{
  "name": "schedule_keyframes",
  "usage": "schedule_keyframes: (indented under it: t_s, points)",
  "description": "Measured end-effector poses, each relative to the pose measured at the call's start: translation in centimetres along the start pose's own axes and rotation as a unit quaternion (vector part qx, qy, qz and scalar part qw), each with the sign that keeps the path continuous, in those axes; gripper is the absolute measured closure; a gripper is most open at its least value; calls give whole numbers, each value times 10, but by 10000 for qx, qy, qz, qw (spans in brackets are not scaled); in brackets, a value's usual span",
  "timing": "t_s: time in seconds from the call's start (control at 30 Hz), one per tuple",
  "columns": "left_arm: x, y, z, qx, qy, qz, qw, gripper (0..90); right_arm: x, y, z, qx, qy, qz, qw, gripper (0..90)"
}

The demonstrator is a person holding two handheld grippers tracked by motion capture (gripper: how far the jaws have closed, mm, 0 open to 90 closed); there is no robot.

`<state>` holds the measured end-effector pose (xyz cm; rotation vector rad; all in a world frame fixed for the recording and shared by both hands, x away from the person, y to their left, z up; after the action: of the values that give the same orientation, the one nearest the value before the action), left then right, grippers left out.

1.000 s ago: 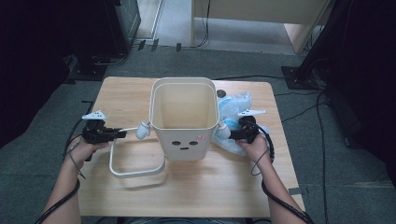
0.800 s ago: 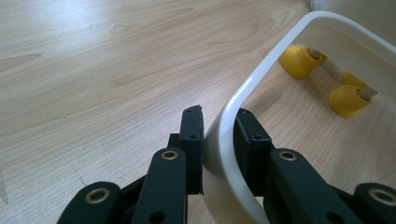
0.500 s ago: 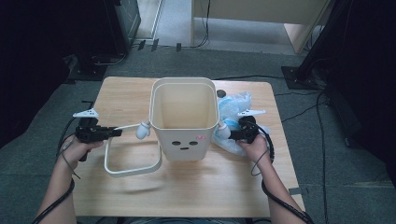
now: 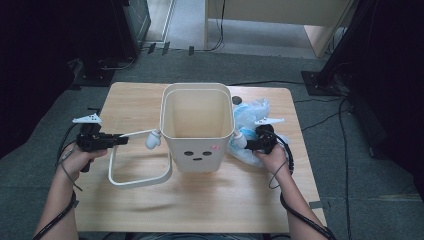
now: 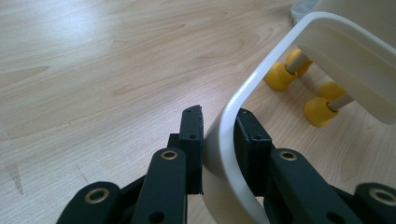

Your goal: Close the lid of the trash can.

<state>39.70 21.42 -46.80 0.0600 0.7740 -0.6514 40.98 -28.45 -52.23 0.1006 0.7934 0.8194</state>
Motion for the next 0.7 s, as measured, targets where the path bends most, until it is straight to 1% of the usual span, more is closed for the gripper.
schedule_keyframes:
  t_s: [0.13,0.43,0.47,0.53,0.6,0.7]
  points:
    - [-4,-2,3,15,-29,-9,10000,751,0,0,0,-12,-6,3,10000,289]
    - [-12,1,4,-109,-107,6,9999,747,1,1,-1,-39,-19,12,10000,272]
    - [-12,1,5,-111,-89,2,9999,747,1,0,-1,-34,-19,20,10000,270]
    - [-11,3,5,-39,-12,15,10000,750,1,0,-1,-2,-54,28,10000,268]
    - [-11,5,7,-93,-27,4,10000,747,2,0,-2,20,-70,20,10000,265]
    - [-14,6,9,-202,-16,-93,9998,751,3,0,-1,14,-56,24,10000,263]
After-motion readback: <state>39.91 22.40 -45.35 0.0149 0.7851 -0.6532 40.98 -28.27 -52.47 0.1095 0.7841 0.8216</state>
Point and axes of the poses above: each handheld gripper's, and its own axes: x roughly forward along the jaws, z roughly out of its top, y roughly to its left, the point moved 5 cm from there along x, roughly forward along the jaws, and after that the axes turned 13 degrees about z, right-handed, at the moved point
